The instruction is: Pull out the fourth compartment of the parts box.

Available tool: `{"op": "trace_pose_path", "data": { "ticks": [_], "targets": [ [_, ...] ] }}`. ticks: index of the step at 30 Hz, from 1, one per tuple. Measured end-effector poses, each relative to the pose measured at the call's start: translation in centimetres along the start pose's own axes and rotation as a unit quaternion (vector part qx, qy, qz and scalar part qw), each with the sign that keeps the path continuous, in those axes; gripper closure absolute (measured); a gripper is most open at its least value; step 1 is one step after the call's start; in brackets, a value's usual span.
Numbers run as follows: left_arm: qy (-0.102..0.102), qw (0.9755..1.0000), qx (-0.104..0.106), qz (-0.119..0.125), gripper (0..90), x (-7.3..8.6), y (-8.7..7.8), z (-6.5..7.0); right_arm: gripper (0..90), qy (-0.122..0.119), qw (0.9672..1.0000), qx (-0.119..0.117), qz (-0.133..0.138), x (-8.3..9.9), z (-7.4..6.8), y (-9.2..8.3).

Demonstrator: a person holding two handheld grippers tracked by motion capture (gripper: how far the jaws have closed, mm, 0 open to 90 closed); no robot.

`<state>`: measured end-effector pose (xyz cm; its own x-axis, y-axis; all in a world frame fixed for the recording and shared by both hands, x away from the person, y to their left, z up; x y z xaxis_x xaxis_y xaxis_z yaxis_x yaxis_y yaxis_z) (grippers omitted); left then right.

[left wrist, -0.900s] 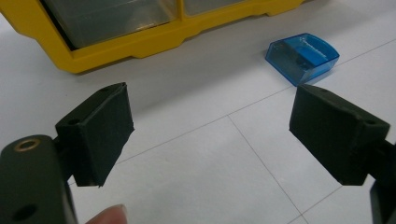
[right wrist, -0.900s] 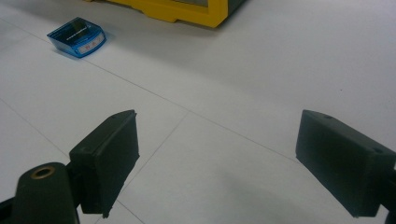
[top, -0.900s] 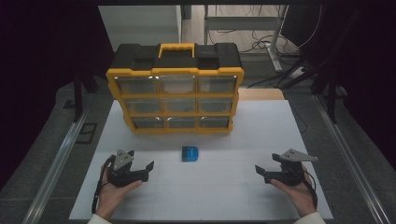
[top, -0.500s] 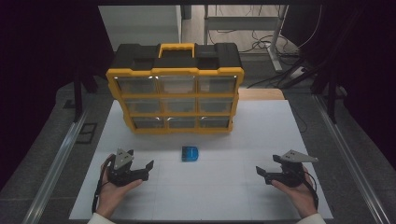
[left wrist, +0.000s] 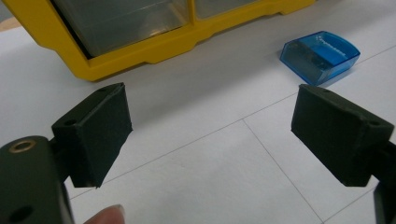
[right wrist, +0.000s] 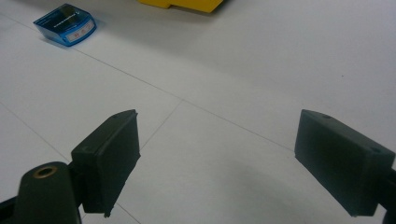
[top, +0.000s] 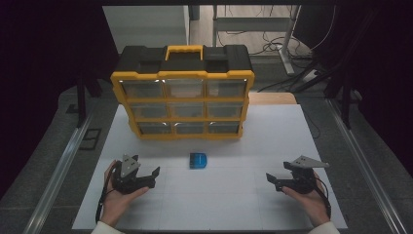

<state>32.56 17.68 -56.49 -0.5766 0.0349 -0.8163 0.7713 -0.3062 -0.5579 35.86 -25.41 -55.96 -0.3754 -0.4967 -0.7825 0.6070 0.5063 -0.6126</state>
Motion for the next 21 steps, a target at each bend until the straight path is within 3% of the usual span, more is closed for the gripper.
{"op": "trace_pose_path", "data": {
  "ticks": [7,10,15,16,21],
  "targets": [
    [0.018,0.9998,-0.002,0.002,12.4,-0.2,0.0,0.2,14.5,-0.002,1.0,0.004,0.0,0.0,0.0,-0.1],
    [0.044,0.999,-0.006,0.007,12.0,-0.4,-0.1,0.7,14.5,0.0,1.0,0.007,0.003,0.1,-0.2,-0.6],
    [0.065,0.9978,-0.009,0.011,11.0,-0.9,-0.5,0.9,14.5,0.006,0.9999,0.012,0.004,0.1,0.0,-0.7],
    [0.082,0.9964,-0.014,0.015,10.9,-1.1,-0.7,0.9,14.5,0.008,0.9999,0.013,0.004,0.1,0.1,-0.6],
    [0.094,0.9954,-0.016,0.015,10.9,-1.2,-0.7,0.9,14.5,0.006,0.9999,0.013,-0.002,0.1,0.2,-0.3]
  ]
}}
Point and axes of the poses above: each handheld gripper's, and its own axes: y roughly forward along the jaws, x roughly out of its underside, z roughly to its right, the point moved 10 cm from there along y, roughly forward along the jaws, and after that the axes turned 13 degrees about -y, right-handed, at the moved point
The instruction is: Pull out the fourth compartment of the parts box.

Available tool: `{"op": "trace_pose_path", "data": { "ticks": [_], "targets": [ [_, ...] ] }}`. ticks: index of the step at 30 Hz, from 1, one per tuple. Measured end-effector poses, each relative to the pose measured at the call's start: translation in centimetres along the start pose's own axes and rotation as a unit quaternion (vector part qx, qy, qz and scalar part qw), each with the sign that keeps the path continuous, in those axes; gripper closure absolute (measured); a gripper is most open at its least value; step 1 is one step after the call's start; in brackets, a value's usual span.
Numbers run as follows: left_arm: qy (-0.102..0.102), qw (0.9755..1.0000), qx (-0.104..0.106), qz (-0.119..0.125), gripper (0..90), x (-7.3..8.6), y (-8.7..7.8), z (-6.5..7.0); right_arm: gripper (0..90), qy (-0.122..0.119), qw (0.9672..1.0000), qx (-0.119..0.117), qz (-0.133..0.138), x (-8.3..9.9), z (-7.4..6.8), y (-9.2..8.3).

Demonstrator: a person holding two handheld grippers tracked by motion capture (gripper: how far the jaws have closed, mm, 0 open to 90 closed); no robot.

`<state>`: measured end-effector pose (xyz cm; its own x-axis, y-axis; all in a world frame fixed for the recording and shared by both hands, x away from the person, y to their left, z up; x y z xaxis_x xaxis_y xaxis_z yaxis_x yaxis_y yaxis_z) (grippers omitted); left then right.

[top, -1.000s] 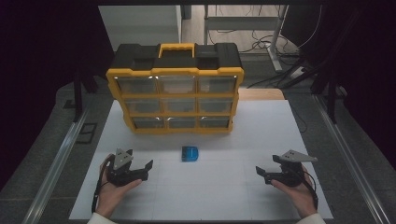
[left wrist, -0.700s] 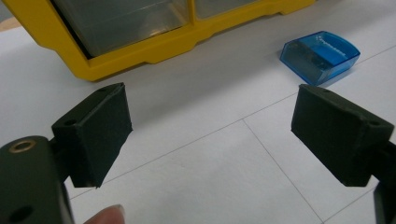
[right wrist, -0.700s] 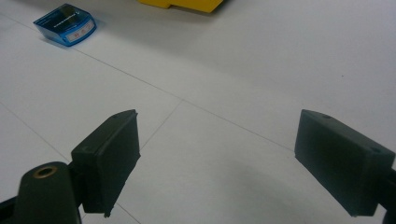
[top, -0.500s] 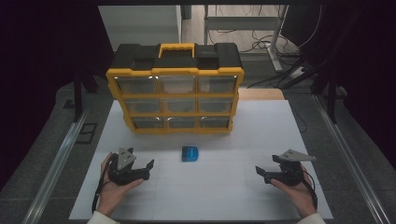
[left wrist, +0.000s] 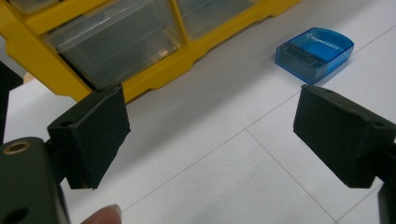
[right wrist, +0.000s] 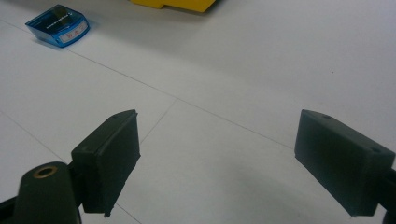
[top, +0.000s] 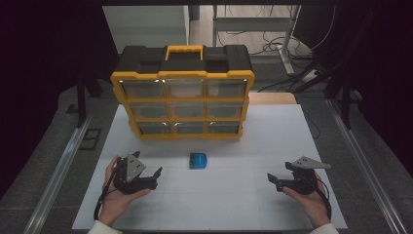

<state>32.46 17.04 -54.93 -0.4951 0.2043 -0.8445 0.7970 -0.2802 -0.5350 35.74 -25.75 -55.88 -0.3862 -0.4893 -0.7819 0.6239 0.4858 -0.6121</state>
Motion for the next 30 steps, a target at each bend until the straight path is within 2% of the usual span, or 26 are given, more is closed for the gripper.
{"op": "trace_pose_path", "data": {
  "ticks": [1,5,14,18,25,28,30],
  "targets": [
    [0.01,0.9999,-0.004,0.0,10.9,-0.09,0.12,-0.06,14.5,-0.001,1.0,0.0,-0.001,0.03,-0.02,0.01],
    [0.026,0.9996,-0.01,0.002,10.8,-0.25,0.28,-0.1,14.5,-0.002,1.0,-0.001,0.0,0.1,-0.06,-0.15],
    [0.049,0.9985,-0.024,0.008,10.3,-0.32,0.26,-0.25,14.5,-0.004,1.0,-0.002,-0.003,0.21,-0.11,-0.15],
    [0.068,0.9971,-0.032,0.01,10.3,-0.32,0.33,-0.22,14.5,-0.005,1.0,-0.002,-0.007,0.32,-0.1,-0.09],
    [0.076,0.9961,-0.041,0.016,10.4,-0.54,0.26,-0.43,14.6,-0.007,0.9999,-0.001,-0.01,0.37,-0.09,-0.04],
    [0.086,0.9949,-0.048,0.017,10.5,-0.56,0.26,-0.53,14.6,-0.008,0.9999,-0.002,-0.01,0.38,-0.13,-0.05],
    [0.104,0.9927,-0.059,0.018,10.5,-0.55,0.3,-0.55,14.6,-0.008,0.9999,-0.002,-0.011,0.39,-0.16,-0.03]
  ]
}}
Point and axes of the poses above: each handheld gripper's, and its own axes: y roughly forward along the jaws, x roughly out of its underside, z roughly to its right, the point moved 10 cm from there along y, roughly forward along the jaws, and after that the axes turned 13 degrees about -y, right-handed, at the moved point
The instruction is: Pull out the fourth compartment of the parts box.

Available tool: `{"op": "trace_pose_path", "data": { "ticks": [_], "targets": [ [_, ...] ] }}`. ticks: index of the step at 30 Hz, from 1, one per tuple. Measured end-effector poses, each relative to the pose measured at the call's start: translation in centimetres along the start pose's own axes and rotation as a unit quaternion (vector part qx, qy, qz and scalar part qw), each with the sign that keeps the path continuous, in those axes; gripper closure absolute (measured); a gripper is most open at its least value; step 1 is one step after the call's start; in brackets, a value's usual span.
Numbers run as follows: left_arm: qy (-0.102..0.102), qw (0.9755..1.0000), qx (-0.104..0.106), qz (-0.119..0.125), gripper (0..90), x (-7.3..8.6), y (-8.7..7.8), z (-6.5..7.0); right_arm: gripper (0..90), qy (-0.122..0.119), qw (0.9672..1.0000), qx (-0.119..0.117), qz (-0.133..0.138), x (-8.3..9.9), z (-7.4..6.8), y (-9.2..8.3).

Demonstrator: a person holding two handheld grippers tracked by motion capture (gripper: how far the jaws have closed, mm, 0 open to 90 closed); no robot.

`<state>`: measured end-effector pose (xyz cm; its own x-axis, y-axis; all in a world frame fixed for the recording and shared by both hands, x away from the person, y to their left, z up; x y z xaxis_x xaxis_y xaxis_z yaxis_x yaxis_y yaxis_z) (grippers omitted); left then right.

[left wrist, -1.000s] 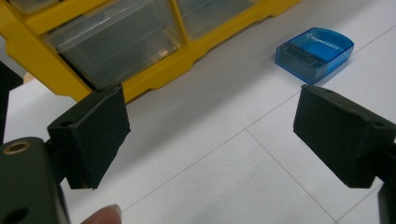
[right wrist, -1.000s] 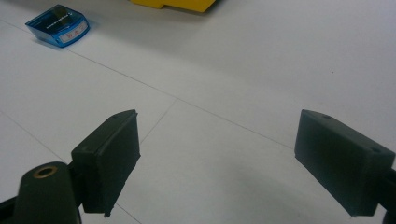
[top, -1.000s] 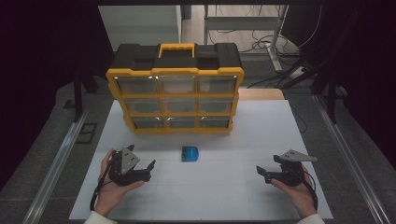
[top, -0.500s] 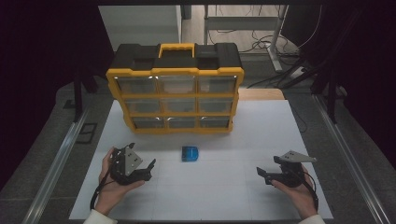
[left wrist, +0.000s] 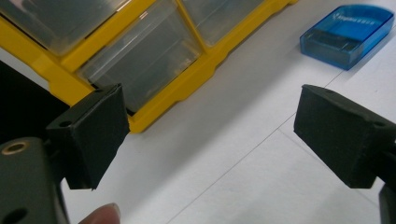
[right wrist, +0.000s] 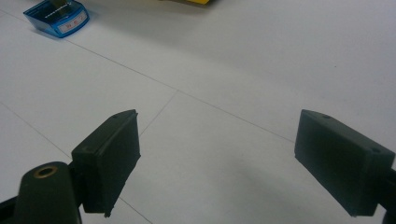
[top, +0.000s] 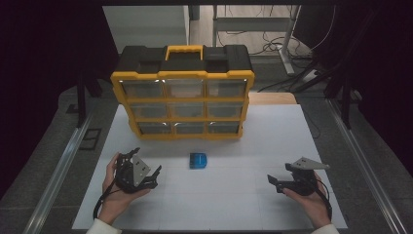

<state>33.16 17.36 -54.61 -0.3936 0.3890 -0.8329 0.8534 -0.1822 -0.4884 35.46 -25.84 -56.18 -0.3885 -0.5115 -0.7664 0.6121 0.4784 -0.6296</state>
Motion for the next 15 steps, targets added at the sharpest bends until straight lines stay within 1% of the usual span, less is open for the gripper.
{"op": "trace_pose_path", "data": {
  "ticks": [3,4,5,6,9,11,12,15],
  "targets": [
    [0.013,0.9999,-0.007,0.0,10.7,0.03,0.03,0.06,14.6,-0.002,1.0,0.0,-0.001,0.0,-0.02,0.03],
    [0.013,0.9999,-0.007,0.0,10.8,0.03,0.03,0.06,14.6,-0.002,1.0,0.0,-0.001,0.0,-0.02,0.03],
    [0.019,0.9998,-0.011,0.0,10.8,0.07,0.04,0.07,14.6,-0.003,1.0,0.001,-0.001,0.02,-0.02,0.03],
    [0.019,0.9998,-0.011,0.0,10.9,0.07,0.04,0.07,14.6,-0.003,1.0,0.0,-0.002,0.01,-0.04,0.03],
    [0.032,0.9993,-0.018,0.002,10.9,0.07,0.05,0.07,14.6,-0.005,1.0,0.0,-0.002,0.04,-0.04,0.05],
    [0.034,0.9993,-0.019,0.002,10.9,0.07,0.06,0.09,14.6,-0.006,1.0,0.001,-0.004,0.06,-0.06,0.07],
    [0.039,0.999,-0.021,0.002,10.9,0.05,0.06,0.07,14.6,-0.006,1.0,0.001,-0.004,0.06,-0.06,0.07],
    [0.041,0.9988,-0.023,0.006,10.9,-0.01,0.09,0.12,14.6,-0.008,1.0,0.0,-0.005,0.1,-0.09,0.11]
  ]
}}
Point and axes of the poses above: each handheld gripper's, and its own axes: y roughly forward along the jaws, x roughly out of its underside, z roughly to its right, the point moved 10 cm from there along y, roughly forward along the jaws, and after that the axes turned 13 degrees about -y, right-handed, at the moved point
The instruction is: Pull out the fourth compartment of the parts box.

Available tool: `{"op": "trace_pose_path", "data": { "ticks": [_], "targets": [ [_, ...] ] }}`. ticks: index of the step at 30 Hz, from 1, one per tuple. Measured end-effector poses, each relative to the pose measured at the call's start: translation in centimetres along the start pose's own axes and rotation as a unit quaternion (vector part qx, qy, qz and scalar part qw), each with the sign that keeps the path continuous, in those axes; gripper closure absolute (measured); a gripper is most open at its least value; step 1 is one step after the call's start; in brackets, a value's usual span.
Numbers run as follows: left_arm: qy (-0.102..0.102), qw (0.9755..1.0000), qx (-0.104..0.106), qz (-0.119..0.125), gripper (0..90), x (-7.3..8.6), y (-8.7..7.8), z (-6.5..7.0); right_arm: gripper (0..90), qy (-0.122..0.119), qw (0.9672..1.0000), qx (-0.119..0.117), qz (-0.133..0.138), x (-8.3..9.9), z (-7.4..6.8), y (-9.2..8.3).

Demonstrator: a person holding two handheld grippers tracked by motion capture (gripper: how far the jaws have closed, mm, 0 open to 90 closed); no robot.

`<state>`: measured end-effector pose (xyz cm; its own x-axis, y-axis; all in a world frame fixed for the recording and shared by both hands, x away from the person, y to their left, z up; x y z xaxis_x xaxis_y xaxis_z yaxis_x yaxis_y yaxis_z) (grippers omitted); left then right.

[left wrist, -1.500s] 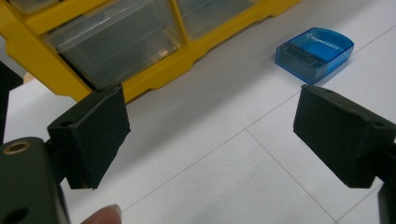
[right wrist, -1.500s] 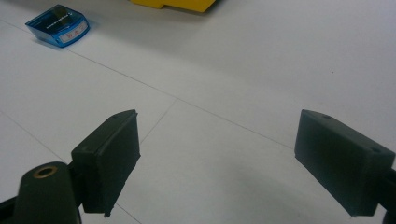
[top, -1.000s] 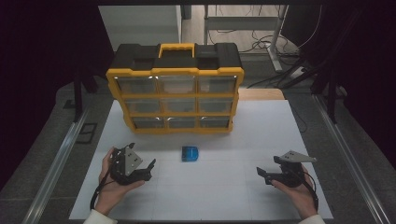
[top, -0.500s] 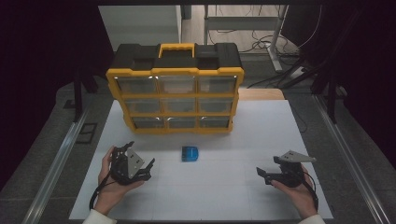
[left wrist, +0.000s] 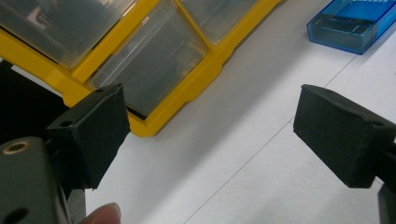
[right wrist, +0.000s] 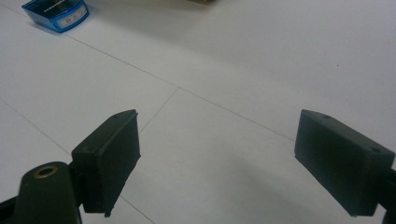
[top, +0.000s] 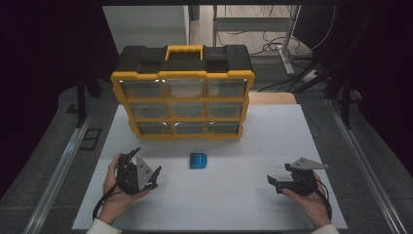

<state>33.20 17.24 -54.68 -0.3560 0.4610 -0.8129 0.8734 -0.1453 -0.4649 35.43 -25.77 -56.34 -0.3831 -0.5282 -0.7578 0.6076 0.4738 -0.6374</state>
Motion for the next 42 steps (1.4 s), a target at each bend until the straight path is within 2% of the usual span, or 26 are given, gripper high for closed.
{"op": "trace_pose_path", "data": {
  "ticks": [7,13,15,21,31,34,42],
  "targets": [
    [0.009,0.9999,-0.007,0.001,10.9,0.0,0.0,-0.1,14.6,0.001,1.0,0.0,-0.001,0.0,0.0,0.0],
    [0.025,0.9995,-0.019,0.002,10.9,-0.1,0.0,-0.3,14.5,0.003,1.0,0.001,0.0,0.0,0.0,0.0],
    [0.037,0.999,-0.025,0.003,10.9,-0.2,0.0,-0.3,14.5,0.002,1.0,0.0,-0.001,0.0,0.0,0.0],
    [0.048,0.9983,-0.031,0.002,10.8,-0.2,0.1,-0.5,14.5,0.0,1.0,0.0,-0.002,0.0,0.0,0.0],
    [0.057,0.9978,-0.033,0.007,10.8,-0.3,0.2,-0.4,14.5,0.0,1.0,0.0,-0.002,0.0,0.0,0.0],
    [0.065,0.9971,-0.038,0.007,10.7,-0.4,0.2,-0.6,14.5,-0.002,1.0,0.001,-0.003,0.1,0.0,0.0],
    [0.068,0.9967,-0.044,0.008,10.6,-0.7,0.5,-1.0,14.5,-0.002,1.0,0.001,-0.004,0.1,0.0,0.1]
  ]
}}
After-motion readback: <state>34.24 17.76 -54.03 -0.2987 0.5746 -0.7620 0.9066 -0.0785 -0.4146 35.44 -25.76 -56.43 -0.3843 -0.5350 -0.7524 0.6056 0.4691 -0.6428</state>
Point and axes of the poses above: each handheld gripper's, and its own axes: y roughly forward along the jaws, x roughly out of its underside, z roughly to its right, the point moved 10 cm from there along y, roughly forward along the jaws, and after that the axes turned 13 degrees about -y, right-handed, at the moved point
